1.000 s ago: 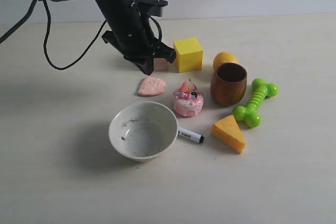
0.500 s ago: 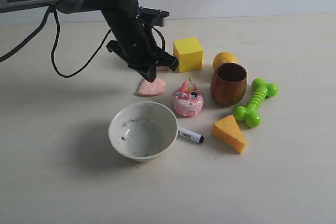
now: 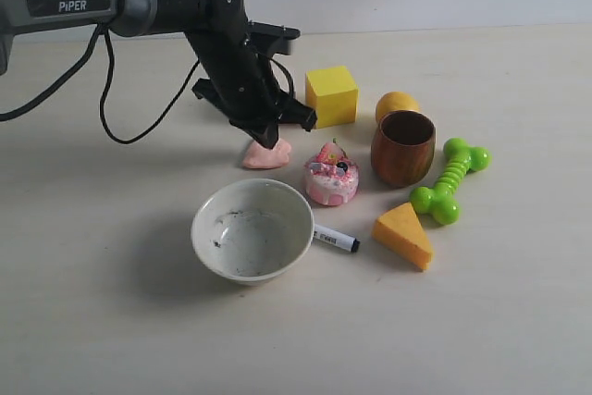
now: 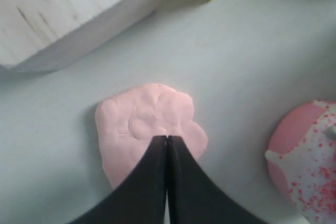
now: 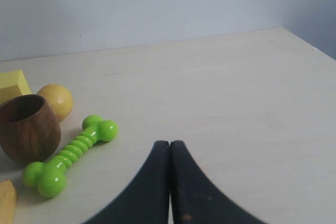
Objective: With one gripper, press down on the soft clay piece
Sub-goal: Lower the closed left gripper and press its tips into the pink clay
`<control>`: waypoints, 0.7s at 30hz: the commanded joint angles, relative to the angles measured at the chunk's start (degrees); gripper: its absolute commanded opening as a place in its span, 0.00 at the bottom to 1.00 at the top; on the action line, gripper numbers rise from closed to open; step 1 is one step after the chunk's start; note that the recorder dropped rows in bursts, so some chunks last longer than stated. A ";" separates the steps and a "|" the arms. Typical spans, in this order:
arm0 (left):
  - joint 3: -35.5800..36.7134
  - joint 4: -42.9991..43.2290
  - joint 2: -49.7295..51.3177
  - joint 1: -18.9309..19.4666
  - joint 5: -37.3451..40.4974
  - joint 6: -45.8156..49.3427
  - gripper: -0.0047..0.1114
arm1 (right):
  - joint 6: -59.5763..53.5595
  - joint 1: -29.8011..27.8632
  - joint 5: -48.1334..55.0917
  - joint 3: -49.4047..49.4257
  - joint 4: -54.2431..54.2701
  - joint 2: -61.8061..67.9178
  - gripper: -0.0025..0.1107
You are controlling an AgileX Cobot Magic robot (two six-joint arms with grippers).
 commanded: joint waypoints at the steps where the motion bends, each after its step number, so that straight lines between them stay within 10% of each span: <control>1: -0.35 -0.41 -0.20 -0.20 -0.82 -0.37 0.04 | 0.00 0.04 -0.51 0.27 -0.24 -0.40 0.02; 21: -0.35 2.87 5.14 -0.20 0.42 -1.68 0.04 | 0.00 0.04 -0.51 0.27 -0.24 -0.40 0.02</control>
